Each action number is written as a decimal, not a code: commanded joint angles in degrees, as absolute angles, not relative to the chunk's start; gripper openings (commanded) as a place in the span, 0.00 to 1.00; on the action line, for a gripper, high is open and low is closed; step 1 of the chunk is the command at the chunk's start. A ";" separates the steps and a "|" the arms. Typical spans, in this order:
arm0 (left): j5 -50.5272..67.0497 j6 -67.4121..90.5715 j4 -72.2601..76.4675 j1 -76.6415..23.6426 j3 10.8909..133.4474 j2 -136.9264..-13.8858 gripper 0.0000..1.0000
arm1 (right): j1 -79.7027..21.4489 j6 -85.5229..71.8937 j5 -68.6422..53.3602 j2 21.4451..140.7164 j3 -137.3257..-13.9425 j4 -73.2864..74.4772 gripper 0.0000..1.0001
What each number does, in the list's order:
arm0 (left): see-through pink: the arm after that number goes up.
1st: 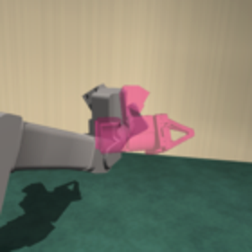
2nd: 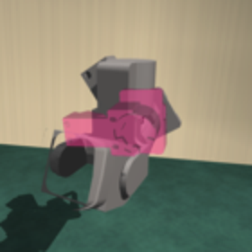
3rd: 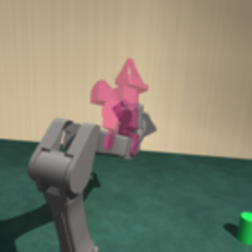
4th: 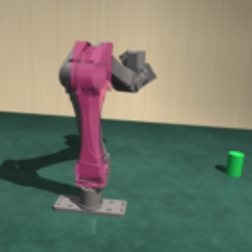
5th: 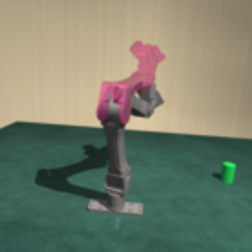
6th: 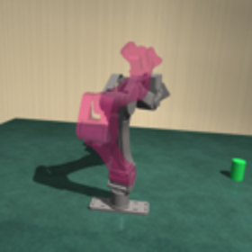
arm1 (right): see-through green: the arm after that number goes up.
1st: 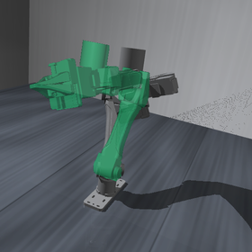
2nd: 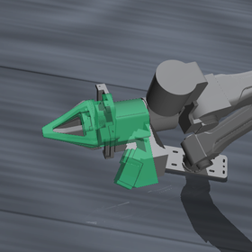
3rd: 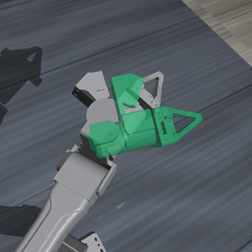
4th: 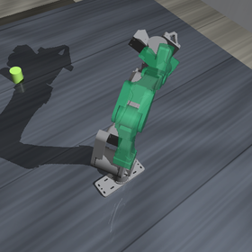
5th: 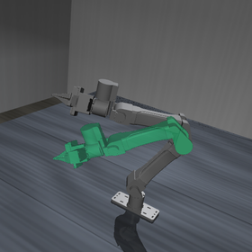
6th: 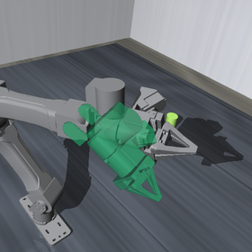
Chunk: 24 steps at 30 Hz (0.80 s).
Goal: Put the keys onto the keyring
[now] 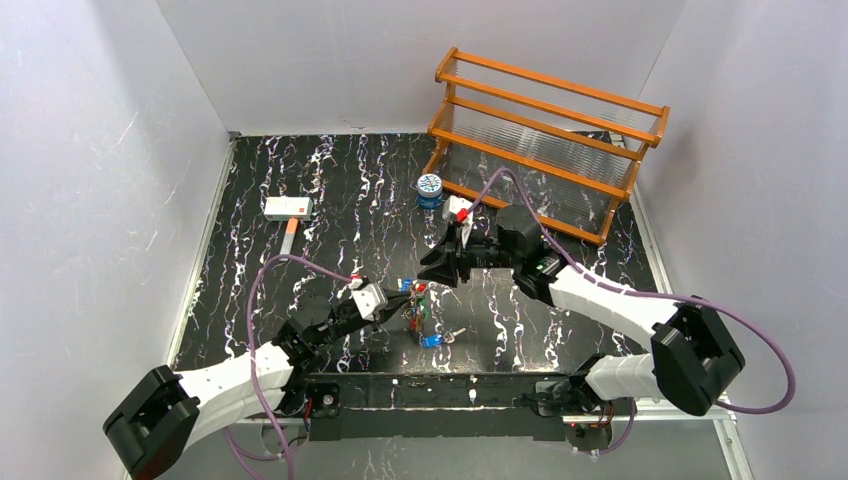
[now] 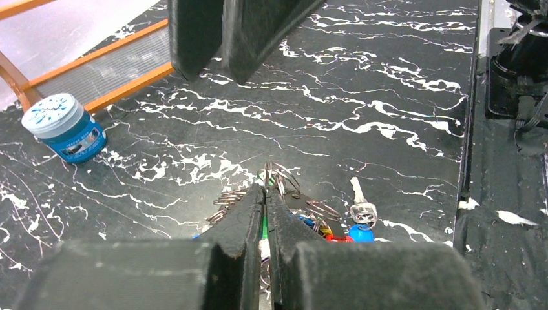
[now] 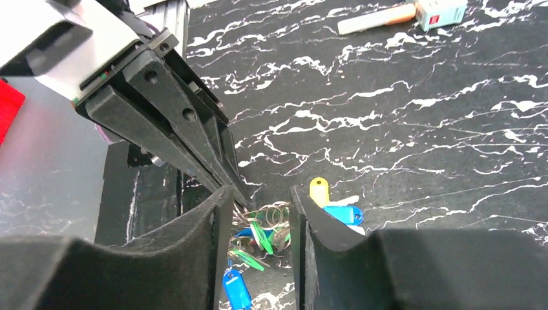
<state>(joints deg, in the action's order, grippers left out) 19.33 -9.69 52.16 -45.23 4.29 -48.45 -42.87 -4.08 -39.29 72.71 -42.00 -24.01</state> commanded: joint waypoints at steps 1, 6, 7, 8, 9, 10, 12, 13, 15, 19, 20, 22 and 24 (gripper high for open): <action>15.15 -4.65 51.23 -45.43 6.77 -49.03 0.00 | -43.29 -4.33 -40.73 75.20 -45.78 -21.07 0.42; 12.28 -5.35 47.30 -45.44 7.85 -48.32 0.00 | -43.33 -5.46 -34.98 74.29 -43.59 -17.86 0.43; 11.78 -5.74 46.18 -45.44 8.09 -48.03 0.00 | -43.29 -5.29 -34.42 73.45 -42.69 -18.03 0.43; 11.44 -6.27 44.92 -45.44 8.43 -47.69 0.00 | -43.29 -5.03 -33.99 72.64 -41.86 -18.55 0.44; 10.82 -6.77 43.21 -45.44 9.06 -47.07 0.00 | -43.29 -4.53 -33.67 72.00 -41.08 -19.07 0.44; 10.17 -7.66 40.83 -45.44 9.86 -46.14 0.00 | -43.31 -4.02 -33.40 71.44 -40.52 -19.37 0.44; 8.44 -10.09 34.29 -45.44 12.11 -43.50 0.00 | -43.25 -3.12 -32.46 70.82 -39.97 -19.35 0.44; 7.26 -11.77 30.36 -45.44 13.48 -42.08 0.00 | -43.30 -2.94 -31.84 70.76 -39.83 -19.17 0.44; 4.35 -15.69 20.91 -45.40 16.83 -38.86 0.00 | -43.29 -2.63 -31.27 70.86 -39.58 -18.90 0.43; -3.18 -22.91 5.51 -45.44 22.52 -32.82 0.00 | -43.32 -1.51 -31.91 71.72 -38.34 -17.51 0.43; -4.48 -24.27 3.05 -45.43 23.40 -31.71 0.00 | -43.31 -0.99 -32.00 72.10 -38.00 -16.65 0.42; -6.09 -26.67 -0.95 -45.34 24.53 -30.17 0.00 | -43.30 -0.11 -32.05 72.68 -37.52 -14.09 0.42; -6.68 -28.16 -3.08 -45.34 24.88 -29.69 0.00 | -43.71 2.67 -31.91 73.30 -37.13 -10.96 0.43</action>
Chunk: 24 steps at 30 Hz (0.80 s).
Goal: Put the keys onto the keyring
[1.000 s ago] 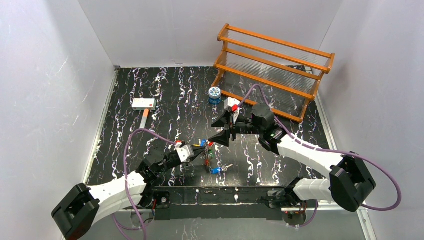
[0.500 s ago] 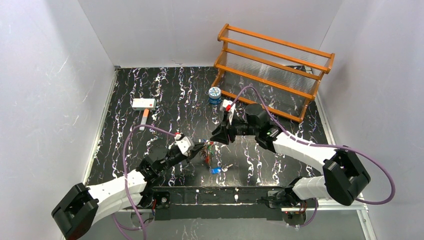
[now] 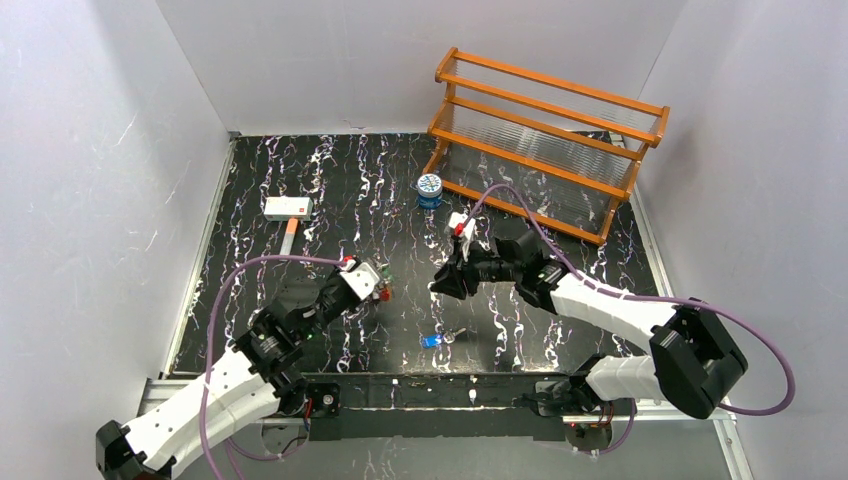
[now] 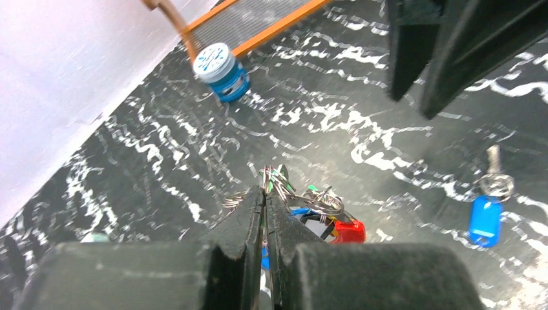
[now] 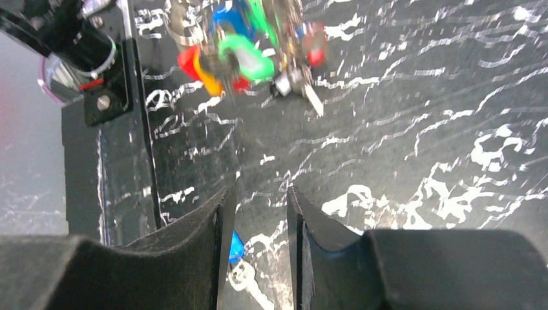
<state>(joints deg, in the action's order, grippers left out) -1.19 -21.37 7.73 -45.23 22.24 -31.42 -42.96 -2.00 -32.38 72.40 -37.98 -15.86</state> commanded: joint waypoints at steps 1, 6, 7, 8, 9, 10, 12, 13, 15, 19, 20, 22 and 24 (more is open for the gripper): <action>-6.57 -28.28 -3.33 -45.28 24.69 -29.85 0.00 | -44.23 3.75 -31.38 73.53 -37.09 -9.19 0.44; -2.60 -25.74 1.51 -45.30 21.82 -33.39 0.00 | -50.50 15.95 -28.32 71.98 -34.88 -3.88 0.53; -1.62 -24.97 3.77 -45.34 20.86 -34.36 0.00 | -52.41 19.08 -26.36 70.97 -33.97 -3.87 0.55; -0.25 -24.41 5.60 -45.28 20.04 -35.28 0.00 | -54.29 22.66 -24.45 70.13 -32.84 -4.10 0.56; 0.80 -23.76 7.22 -45.34 19.39 -35.97 0.00 | -55.58 24.56 -22.80 69.32 -31.83 -4.56 0.56; 1.94 -23.12 8.68 -45.34 18.77 -36.52 0.00 | -56.54 25.67 -21.11 68.67 -30.83 -5.46 0.56; 2.53 -22.14 11.40 -45.35 17.66 -36.99 0.00 | -57.34 26.91 -18.44 67.67 -29.37 -6.61 0.56; 2.55 -21.62 12.51 -45.31 17.18 -36.96 0.00 | -57.67 27.82 -17.53 67.33 -28.65 -6.64 0.56; 2.38 -20.83 14.12 -45.28 16.29 -36.67 0.00 | -58.79 29.95 -15.88 67.06 -27.75 -5.77 0.56; 2.13 -20.35 14.59 -45.35 15.65 -35.96 0.00 | -62.43 32.78 -9.91 68.41 -26.30 -6.51 0.55; 2.05 -20.39 14.40 -45.31 15.65 -35.75 0.00 | -63.13 33.20 -8.69 68.91 -26.23 -6.77 0.55; 2.02 -20.39 13.95 -45.30 15.72 -35.33 0.00 | -64.51 34.04 -7.15 70.15 -26.33 -6.71 0.53; 1.67 -20.28 13.60 -45.33 15.73 -34.96 0.00 | -65.68 34.48 -6.32 71.11 -26.35 -6.84 0.52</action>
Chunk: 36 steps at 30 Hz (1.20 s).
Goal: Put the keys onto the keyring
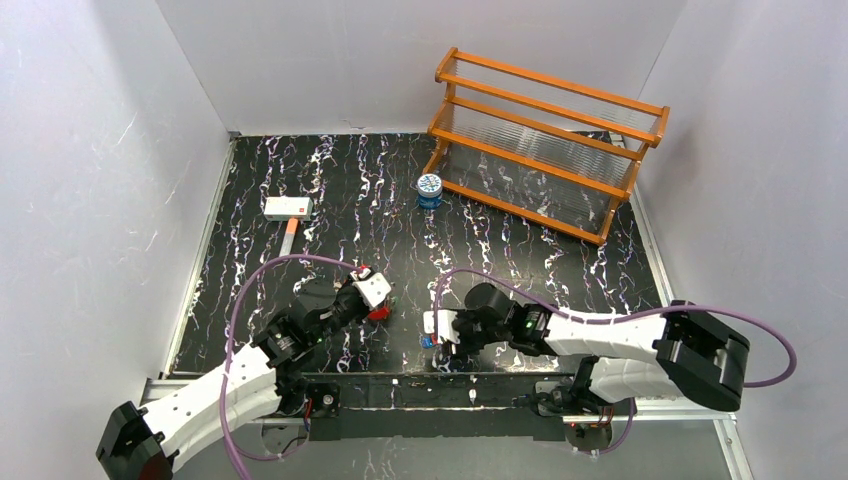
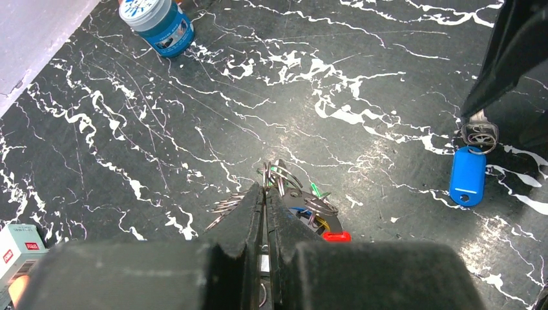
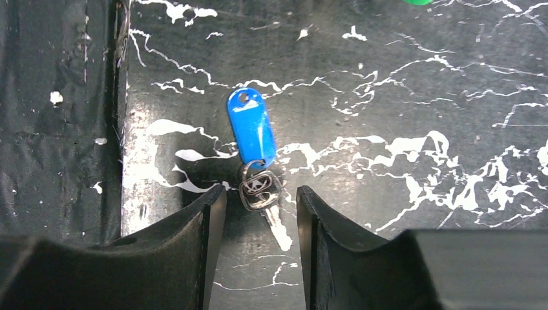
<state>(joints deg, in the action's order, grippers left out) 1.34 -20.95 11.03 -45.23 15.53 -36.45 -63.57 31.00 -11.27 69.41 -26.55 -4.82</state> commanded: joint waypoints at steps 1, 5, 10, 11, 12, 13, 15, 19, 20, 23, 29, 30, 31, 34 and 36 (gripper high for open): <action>1.36 -20.16 13.54 -45.30 15.66 -34.88 0.00 | -66.06 34.64 -6.31 71.44 -26.30 -6.96 0.51; 0.84 -19.84 13.58 -45.34 15.56 -34.59 0.00 | -67.61 35.38 -4.16 72.35 -25.86 -8.45 0.46; 1.21 -19.26 13.88 -45.35 15.38 -34.80 0.00 | -67.85 35.53 -3.01 73.64 -26.04 -9.97 0.41; 1.27 -19.22 13.89 -45.35 15.38 -34.90 0.00 | -67.85 35.58 -3.25 73.91 -26.18 -10.12 0.40; 1.27 -19.22 13.89 -45.31 15.42 -34.89 0.00 | -67.85 35.57 -3.78 74.11 -26.19 -10.30 0.40; 1.39 -19.24 13.89 -45.35 15.43 -34.89 0.00 | -67.93 35.52 -4.24 74.36 -26.15 -10.41 0.40; 1.41 -19.22 13.81 -45.32 15.47 -34.91 0.00 | -67.94 35.40 -5.13 74.67 -26.12 -10.62 0.40; 1.13 -19.18 13.67 -45.28 15.49 -34.89 0.00 | -68.00 35.06 -6.33 74.66 -26.10 -10.59 0.41; 1.14 -19.16 13.78 -45.34 15.47 -34.89 0.00 | -68.02 34.80 -6.59 74.58 -26.10 -10.63 0.42; 1.23 -19.09 13.80 -45.35 15.47 -35.26 0.00 | -68.01 34.56 -7.62 74.55 -26.32 -10.32 0.44; 1.32 -19.07 14.23 -45.35 15.38 -35.24 0.00 | -68.02 34.10 -8.79 74.95 -27.30 -7.92 0.49; 1.32 -19.07 14.16 -45.33 15.46 -35.23 0.00 | -68.03 34.06 -8.95 74.58 -27.20 -7.80 0.50; 1.32 -19.07 14.15 -45.30 15.47 -35.20 0.00 | -68.03 33.91 -9.12 74.13 -26.97 -8.01 0.51; 1.41 -19.07 13.93 -45.32 15.47 -35.20 0.00 | -68.11 33.28 -9.44 72.81 -26.95 -8.34 0.52; 1.41 -19.07 13.64 -45.33 15.55 -35.11 0.00 | -68.09 32.40 -9.55 71.99 -27.19 -8.57 0.53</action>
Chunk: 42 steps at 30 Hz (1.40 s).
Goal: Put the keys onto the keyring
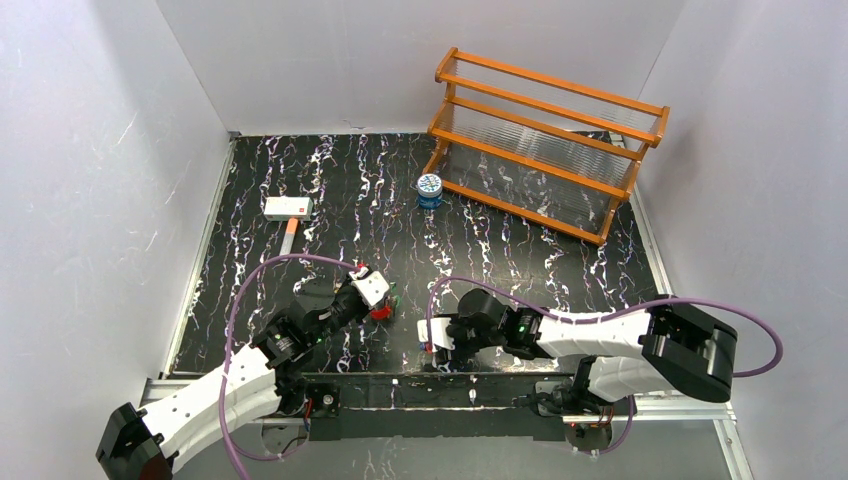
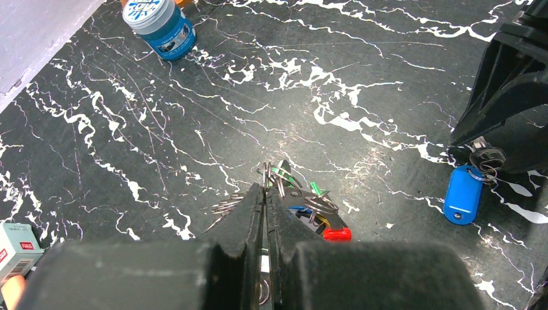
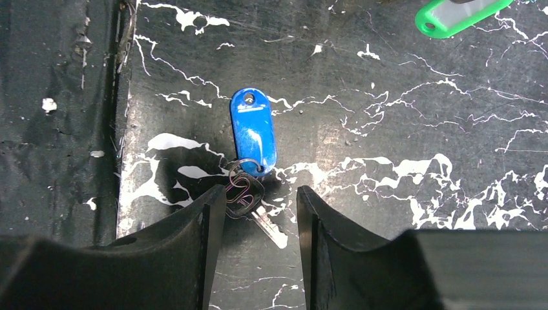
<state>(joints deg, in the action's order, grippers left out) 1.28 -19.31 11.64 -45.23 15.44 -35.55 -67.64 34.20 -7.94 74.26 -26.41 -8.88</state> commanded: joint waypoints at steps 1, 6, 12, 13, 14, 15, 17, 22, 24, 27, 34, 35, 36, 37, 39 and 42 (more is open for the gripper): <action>1.41 -19.05 13.56 -45.34 15.56 -35.03 0.00 | -68.11 31.89 -9.62 71.58 -27.20 -8.84 0.54; 1.41 -18.98 13.45 -45.30 15.47 -34.90 0.00 | -68.42 28.68 -9.90 70.40 -27.09 -11.37 0.55; 1.42 -18.98 13.46 -45.35 15.40 -34.91 0.00 | -69.43 26.03 -9.26 71.42 -26.80 -12.95 0.55; 1.41 -19.01 13.49 -45.34 15.38 -34.96 0.00 | -69.78 25.75 -8.55 71.95 -26.75 -13.00 0.56; 1.42 -18.94 13.57 -45.35 15.38 -34.98 0.00 | -70.24 25.63 -7.83 72.40 -26.80 -12.86 0.56; 1.34 -18.84 13.68 -45.30 15.30 -34.98 0.00 | -70.75 25.31 -6.72 72.93 -26.72 -12.84 0.56; 1.32 -18.66 14.02 -45.35 15.21 -35.21 0.00 | -71.32 24.22 -4.77 73.83 -26.63 -13.32 0.57; 1.49 -18.49 14.26 -45.35 15.25 -35.58 0.00 | -73.17 22.87 -0.63 76.63 -27.06 -13.25 0.56; 1.49 -18.57 14.20 -45.35 15.36 -35.54 0.00 | -73.78 22.29 3.24 77.55 -27.70 -12.23 0.53; 1.49 -18.68 13.89 -45.33 15.45 -35.43 0.00 | -74.43 21.78 5.42 77.56 -28.21 -11.31 0.42; 1.46 -18.61 13.33 -45.30 15.62 -34.87 0.00 | -74.41 19.90 6.64 78.12 -29.92 -9.04 0.01; 1.42 -18.64 13.14 -45.34 15.76 -34.81 0.00 | -74.44 19.93 7.05 77.76 -30.01 -8.71 0.01; 1.43 -18.58 13.03 -45.34 15.81 -34.84 0.00 | -74.39 20.01 7.42 77.17 -30.06 -8.56 0.01; 1.41 -18.66 13.00 -45.27 15.82 -34.81 0.00 | -74.39 20.16 7.57 76.35 -29.95 -8.64 0.01; 1.61 -18.63 13.01 -45.33 15.91 -34.73 0.00 | -74.31 20.36 8.50 74.36 -29.68 -9.14 0.01; 1.97 -18.63 13.01 -45.35 15.99 -34.75 0.00 | -73.85 19.89 9.25 70.12 -28.88 -11.17 0.01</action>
<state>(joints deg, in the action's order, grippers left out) 1.32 -18.85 11.88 -45.23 15.38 -35.66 -74.26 21.02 7.03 75.75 -28.01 -8.71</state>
